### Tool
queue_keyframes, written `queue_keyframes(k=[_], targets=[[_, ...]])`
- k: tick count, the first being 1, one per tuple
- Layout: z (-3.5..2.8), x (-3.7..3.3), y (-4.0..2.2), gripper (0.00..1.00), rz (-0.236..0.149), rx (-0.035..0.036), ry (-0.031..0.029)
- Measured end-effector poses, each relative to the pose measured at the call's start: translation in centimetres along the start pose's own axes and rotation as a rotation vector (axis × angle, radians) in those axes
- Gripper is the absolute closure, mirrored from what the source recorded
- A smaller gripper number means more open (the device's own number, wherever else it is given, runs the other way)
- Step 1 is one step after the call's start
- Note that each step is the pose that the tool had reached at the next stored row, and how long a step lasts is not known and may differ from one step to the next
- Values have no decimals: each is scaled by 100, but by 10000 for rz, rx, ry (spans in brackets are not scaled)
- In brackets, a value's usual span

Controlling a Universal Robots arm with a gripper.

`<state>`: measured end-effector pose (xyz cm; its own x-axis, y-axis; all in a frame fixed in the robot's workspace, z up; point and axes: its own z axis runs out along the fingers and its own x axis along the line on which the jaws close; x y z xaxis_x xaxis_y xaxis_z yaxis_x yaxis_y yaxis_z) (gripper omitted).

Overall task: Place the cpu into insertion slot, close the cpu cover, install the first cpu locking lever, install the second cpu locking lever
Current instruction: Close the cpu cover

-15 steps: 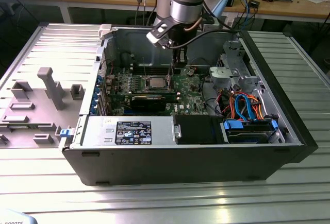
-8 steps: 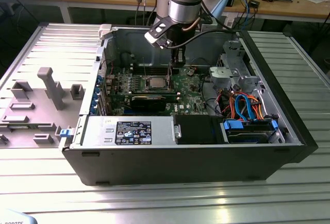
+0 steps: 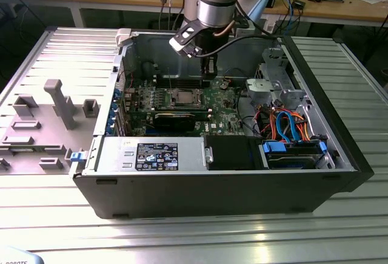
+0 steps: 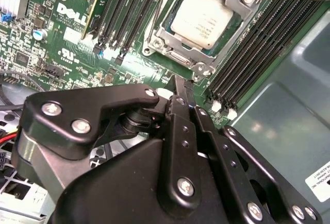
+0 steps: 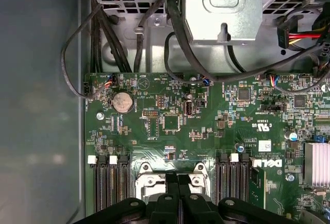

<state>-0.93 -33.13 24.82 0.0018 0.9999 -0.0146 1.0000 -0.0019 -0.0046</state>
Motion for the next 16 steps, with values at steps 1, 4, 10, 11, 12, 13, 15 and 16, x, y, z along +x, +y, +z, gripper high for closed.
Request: queue_keyframes(k=[1, 4, 10, 11, 12, 13, 15, 16], targets=[[0, 0, -5, 89, 2, 0, -1], [14, 0, -56, 89, 1, 0, 1], [55, 0, -193, 89, 0, 16, 0], [63, 0, -232, 89, 0, 19, 0], [69, 1, -258, 89, 2, 22, 0], [77, 1, -282, 89, 0, 29, 2], [96, 1, -331, 89, 0, 37, 0], [106, 1, -349, 89, 1, 40, 1]])
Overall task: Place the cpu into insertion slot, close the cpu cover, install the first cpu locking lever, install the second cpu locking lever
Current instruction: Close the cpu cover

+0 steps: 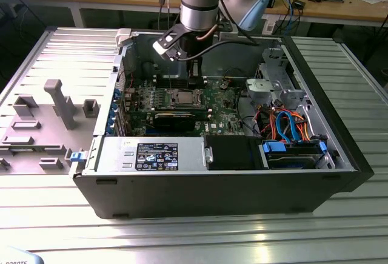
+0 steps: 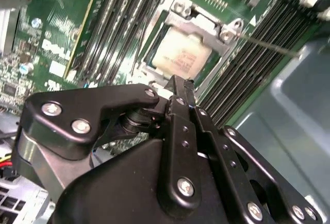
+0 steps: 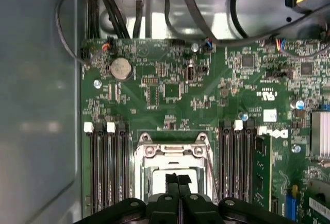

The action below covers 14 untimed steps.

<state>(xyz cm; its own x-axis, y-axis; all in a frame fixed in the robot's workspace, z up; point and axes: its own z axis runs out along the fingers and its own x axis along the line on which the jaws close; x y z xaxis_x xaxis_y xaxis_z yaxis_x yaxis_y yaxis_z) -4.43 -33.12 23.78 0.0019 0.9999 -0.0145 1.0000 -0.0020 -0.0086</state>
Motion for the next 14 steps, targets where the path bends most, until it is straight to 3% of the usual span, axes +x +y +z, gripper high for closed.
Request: queue_keyframes(k=[3, 11, 14], targets=[[47, 0, -54, 89, -5, 42, -1], [172, 1, -311, 89, -19, 50, -2], [205, 2, -352, 89, -40, 49, 0]])
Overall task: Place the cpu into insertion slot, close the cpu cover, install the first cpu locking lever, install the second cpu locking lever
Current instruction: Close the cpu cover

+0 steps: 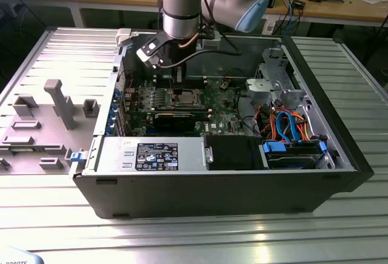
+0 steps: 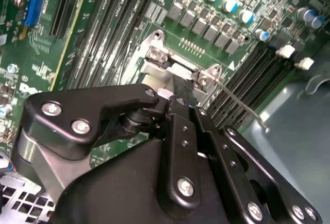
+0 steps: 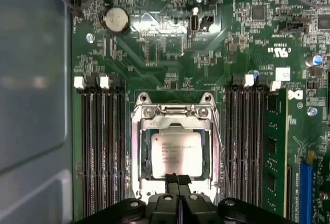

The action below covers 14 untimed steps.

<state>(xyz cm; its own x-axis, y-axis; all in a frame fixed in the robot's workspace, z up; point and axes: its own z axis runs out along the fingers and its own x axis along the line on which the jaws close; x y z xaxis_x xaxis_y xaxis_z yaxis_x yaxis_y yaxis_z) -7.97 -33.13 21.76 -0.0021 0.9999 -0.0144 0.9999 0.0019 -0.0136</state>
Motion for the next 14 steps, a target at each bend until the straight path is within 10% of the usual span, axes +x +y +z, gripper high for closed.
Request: queue_keyframes(k=[14], targets=[[89, -1, -60, 89, -142, 7, -3]])
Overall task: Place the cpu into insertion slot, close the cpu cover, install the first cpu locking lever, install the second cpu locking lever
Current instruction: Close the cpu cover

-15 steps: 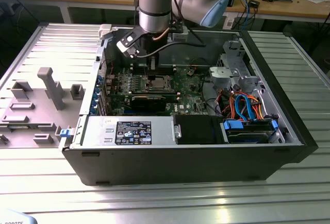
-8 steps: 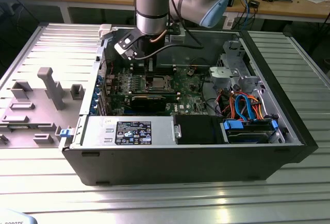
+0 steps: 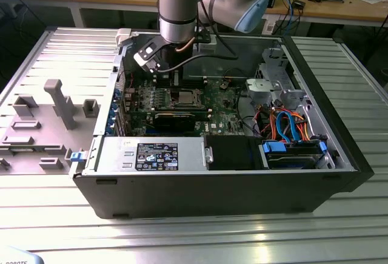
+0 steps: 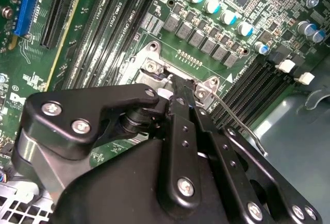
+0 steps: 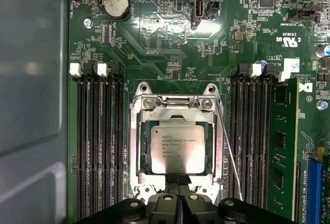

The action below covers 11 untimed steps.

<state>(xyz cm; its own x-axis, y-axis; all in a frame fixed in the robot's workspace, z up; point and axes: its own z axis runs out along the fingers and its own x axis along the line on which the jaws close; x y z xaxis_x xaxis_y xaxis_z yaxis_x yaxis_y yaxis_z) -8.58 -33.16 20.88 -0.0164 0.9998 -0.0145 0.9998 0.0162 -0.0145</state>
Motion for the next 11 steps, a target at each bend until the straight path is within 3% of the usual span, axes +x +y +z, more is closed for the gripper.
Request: queue_keyframes(k=[11], targets=[[-21, 0, -14, 89, 0, 0, 4]])
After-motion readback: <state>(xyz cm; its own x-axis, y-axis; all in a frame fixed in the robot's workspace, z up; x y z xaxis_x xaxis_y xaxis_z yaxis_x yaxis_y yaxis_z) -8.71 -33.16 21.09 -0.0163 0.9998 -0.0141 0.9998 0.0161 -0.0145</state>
